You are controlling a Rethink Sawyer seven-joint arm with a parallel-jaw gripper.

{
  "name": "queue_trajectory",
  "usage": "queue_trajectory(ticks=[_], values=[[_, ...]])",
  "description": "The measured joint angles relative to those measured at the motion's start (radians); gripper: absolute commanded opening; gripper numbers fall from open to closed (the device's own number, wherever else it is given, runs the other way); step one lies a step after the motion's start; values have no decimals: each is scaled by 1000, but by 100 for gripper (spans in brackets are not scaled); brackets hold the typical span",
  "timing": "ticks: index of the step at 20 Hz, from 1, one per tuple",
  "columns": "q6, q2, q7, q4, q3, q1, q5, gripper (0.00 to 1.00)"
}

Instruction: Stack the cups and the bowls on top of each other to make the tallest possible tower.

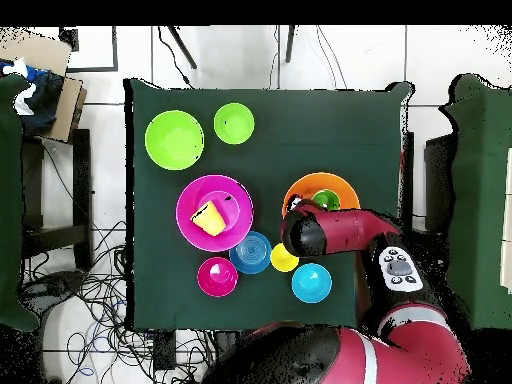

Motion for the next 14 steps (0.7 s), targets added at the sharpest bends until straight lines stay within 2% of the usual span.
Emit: queue_trajectory(ticks=[14], values=[[23, 0, 0, -1, 8, 0, 0, 100]])
